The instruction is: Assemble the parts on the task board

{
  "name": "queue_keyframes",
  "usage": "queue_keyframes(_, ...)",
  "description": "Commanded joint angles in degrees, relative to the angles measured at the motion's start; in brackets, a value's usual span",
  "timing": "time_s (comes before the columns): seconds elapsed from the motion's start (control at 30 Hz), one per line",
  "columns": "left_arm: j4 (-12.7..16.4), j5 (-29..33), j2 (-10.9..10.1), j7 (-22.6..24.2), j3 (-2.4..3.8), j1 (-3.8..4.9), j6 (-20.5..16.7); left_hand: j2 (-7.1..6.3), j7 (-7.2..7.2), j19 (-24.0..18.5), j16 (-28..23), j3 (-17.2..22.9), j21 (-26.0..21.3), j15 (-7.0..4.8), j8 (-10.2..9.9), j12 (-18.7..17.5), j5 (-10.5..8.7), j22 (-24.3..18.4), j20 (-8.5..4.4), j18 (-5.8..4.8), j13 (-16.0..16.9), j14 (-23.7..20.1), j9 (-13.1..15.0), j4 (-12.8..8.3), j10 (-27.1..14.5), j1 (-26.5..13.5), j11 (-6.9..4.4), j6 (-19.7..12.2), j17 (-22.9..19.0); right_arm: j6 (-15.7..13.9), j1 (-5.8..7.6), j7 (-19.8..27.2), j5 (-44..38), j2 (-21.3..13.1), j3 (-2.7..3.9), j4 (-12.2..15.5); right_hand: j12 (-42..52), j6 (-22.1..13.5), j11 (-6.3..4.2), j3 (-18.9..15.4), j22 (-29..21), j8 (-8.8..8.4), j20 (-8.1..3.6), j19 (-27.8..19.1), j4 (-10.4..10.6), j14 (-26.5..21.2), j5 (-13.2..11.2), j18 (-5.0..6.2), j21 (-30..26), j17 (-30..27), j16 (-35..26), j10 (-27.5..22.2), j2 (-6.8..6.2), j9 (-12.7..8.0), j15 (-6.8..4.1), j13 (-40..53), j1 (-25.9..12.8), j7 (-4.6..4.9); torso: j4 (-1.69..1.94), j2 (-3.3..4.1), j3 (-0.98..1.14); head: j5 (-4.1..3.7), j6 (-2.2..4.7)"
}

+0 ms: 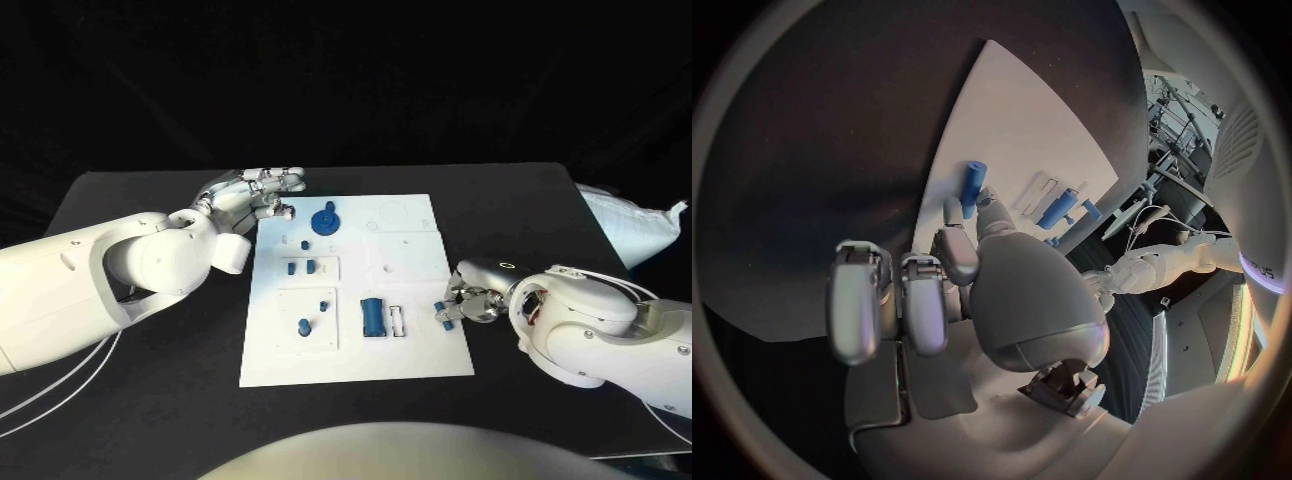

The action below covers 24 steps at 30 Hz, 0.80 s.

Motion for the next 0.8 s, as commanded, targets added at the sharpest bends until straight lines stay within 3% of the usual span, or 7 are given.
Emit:
queue_keyframes(0.03,0.12,-0.26,0.04,0.09,0.03,0.01,1.15,0.11,0.03,-0.01,-0.34,-0.45,-0.34,0.03,0.35,0.31,-0.12,-0.06,0.05,1.11,0.07,-0.53,-0.08,0.0,-0.34,0.59,-0.02,-0.47,-0.07,4.4,-0.58,-0.48,-3.61,0.65,-0.32,-0.5,-0.38,0.11,-0.38,0.35,0.12,-0.32,-0.31,0.73,-0.78,5.24,-0.74,-1.09,-0.12,11.51,0.15,-0.18,0.05,-0.14,-0.32,-0.15,1.14,-0.11,-0.09,0.03,0.03,0.08,-0.07)
queue_keyframes(0.2,0.13,-0.29,0.05,0.1,0.03,0.01,1.21,0.11,0.03,-0.01,-0.34,-0.45,-0.34,0.03,0.35,0.31,-0.12,-0.06,0.05,1.11,0.07,-0.53,-0.08,0.0,-0.34,0.59,-0.02,-0.47,-0.07,6.82,-1.24,-0.45,-9.17,2.06,-0.33,-0.78,-0.78,0.26,-0.42,3.32,0.31,-0.8,-0.48,0.72,-4.16,5.28,-3.65,-1.13,-0.07,11.77,0.27,-0.51,0.66,-0.09,-0.36,-0.15,5.46,-0.07,-0.03,-0.03,0.05,0.23,-0.22)
queue_keyframes(0.57,0.08,-0.35,0.04,0.06,0.02,0.01,1.22,0.11,0.03,-0.01,-0.34,-0.45,-0.34,0.03,0.35,0.31,-0.12,-0.06,0.05,1.11,0.07,-0.53,-0.08,0.0,-0.34,0.59,-0.02,-0.47,-0.07,12.02,-2.41,-0.51,-17.42,4.06,-0.34,-1.17,-2.18,-0.01,-0.02,4.91,0.54,-1.75,-0.2,0.7,-6.09,5.33,-4.17,-1.2,0.0,12.14,0.45,-1.37,-0.16,-0.35,-0.06,-0.95,6.19,0.44,-0.03,-0.02,0.0,0.36,-0.19)
queue_keyframes(0.67,0.09,-0.46,0.04,0.05,0.02,0.01,1.22,0.11,0.03,-0.01,-0.34,-0.45,-0.34,0.03,0.35,0.31,-0.12,-0.06,0.05,1.11,0.07,-0.53,-0.08,0.0,-0.34,0.59,-0.02,-0.47,-0.07,11.62,-2.48,-0.57,-17.69,4.17,-0.34,-1.24,-2.27,0.18,0.13,5.73,0.6,-2.15,-0.03,0.7,-6.34,5.32,-2.26,-1.2,0.01,12.11,0.42,-1.34,-0.31,-0.5,0.05,-0.92,5.36,0.46,-0.06,-0.01,-0.01,0.38,-0.18)
queue_keyframes(0.8,0.12,-0.55,0.02,0.04,0.01,0.01,1.21,0.15,0.03,-0.03,-0.4,-0.58,-0.42,0.05,0.38,0.44,-0.12,-0.12,0.06,1.1,0.07,-0.66,-0.07,-0.06,-0.44,0.62,0.0,-0.49,-0.29,8.38,-2.51,-0.66,-16.12,4.04,-0.34,-1.08,-2.18,0.64,0.06,7.37,0.74,-2.52,-0.05,0.77,-6.46,5.29,3.15,-1.21,0.09,11.98,0.33,-1.11,-0.31,-0.61,-0.07,-0.74,4.17,0.26,-0.02,0.02,0.0,0.42,-0.2)
